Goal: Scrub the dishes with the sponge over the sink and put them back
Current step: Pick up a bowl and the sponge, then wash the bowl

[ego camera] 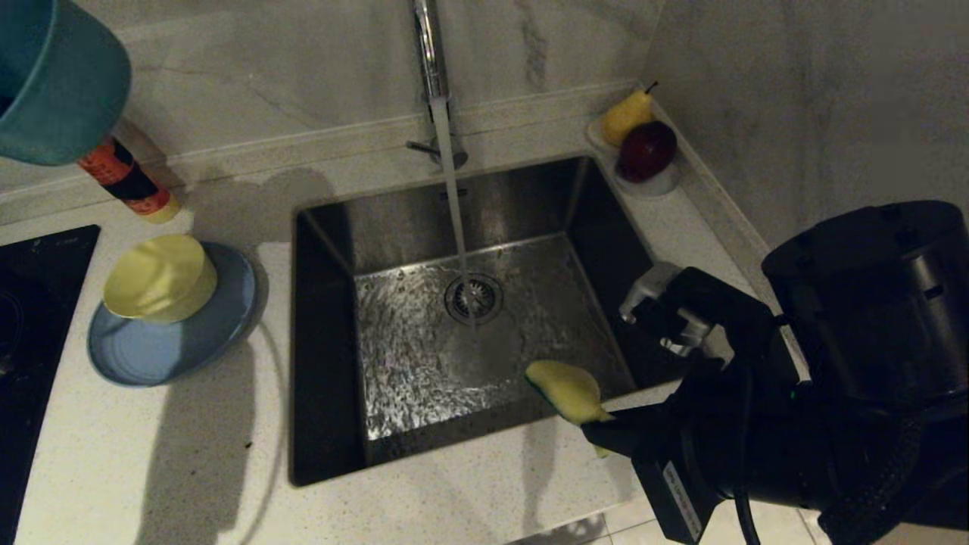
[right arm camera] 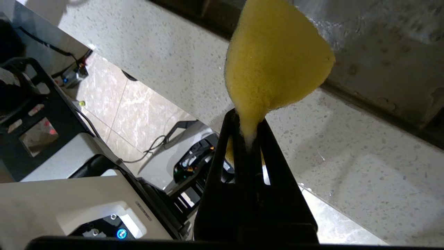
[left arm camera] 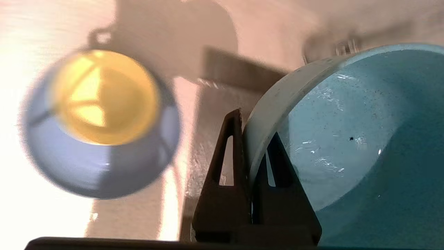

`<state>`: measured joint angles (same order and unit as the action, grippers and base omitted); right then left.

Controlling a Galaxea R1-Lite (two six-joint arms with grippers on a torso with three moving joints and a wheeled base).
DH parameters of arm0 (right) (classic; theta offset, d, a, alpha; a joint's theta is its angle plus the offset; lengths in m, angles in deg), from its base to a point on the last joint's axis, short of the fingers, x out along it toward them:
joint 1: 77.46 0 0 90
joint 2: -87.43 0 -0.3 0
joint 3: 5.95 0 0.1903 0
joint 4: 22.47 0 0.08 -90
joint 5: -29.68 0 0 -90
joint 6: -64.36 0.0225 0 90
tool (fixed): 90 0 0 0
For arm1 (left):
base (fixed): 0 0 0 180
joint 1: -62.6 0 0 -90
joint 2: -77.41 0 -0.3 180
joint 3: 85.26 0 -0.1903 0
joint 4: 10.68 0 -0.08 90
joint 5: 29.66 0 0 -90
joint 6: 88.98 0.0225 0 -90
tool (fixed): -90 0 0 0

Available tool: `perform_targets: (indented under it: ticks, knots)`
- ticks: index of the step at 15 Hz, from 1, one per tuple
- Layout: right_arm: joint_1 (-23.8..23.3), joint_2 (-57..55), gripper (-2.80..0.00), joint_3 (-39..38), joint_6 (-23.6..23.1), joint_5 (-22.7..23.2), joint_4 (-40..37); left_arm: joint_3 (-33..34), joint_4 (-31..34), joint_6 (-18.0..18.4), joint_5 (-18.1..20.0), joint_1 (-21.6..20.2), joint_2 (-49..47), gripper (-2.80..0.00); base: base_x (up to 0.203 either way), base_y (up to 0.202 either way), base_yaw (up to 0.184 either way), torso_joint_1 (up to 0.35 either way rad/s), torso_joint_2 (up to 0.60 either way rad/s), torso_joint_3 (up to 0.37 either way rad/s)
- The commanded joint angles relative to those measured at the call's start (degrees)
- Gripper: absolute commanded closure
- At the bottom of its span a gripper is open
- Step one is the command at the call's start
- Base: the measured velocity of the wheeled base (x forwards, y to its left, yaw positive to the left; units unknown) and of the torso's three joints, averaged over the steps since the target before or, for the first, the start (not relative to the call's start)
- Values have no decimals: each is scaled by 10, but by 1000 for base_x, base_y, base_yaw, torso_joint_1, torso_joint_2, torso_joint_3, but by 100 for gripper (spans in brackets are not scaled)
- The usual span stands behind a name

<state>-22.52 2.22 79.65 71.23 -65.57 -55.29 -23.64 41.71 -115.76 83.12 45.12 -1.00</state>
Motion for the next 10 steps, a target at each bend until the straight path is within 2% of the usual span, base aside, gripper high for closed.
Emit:
perform_targets:
  ticks: [1, 2, 4, 7, 10]
  knots:
    - [0, 10, 0, 1, 1, 0, 0, 21, 0, 54, -48, 90, -21, 0, 0, 0, 0, 0, 0, 0]
    - [0, 15, 0, 2, 1, 0, 0, 33, -2, 80, -71, 119, -32, 0, 0, 0, 0, 0, 0, 0]
    - [0, 21, 0, 4, 1, 3, 0, 44, -3, 98, -120, 182, -57, 0, 0, 0, 0, 0, 0, 0]
    - [0, 38, 0, 4, 1, 14, -1, 50, -13, 103, -197, 267, -104, 0, 0, 0, 0, 0, 0, 0]
    - [0, 51, 0, 2, 1, 30, -2, 76, -74, 99, -259, 340, -138, 0, 0, 0, 0, 0, 0, 0]
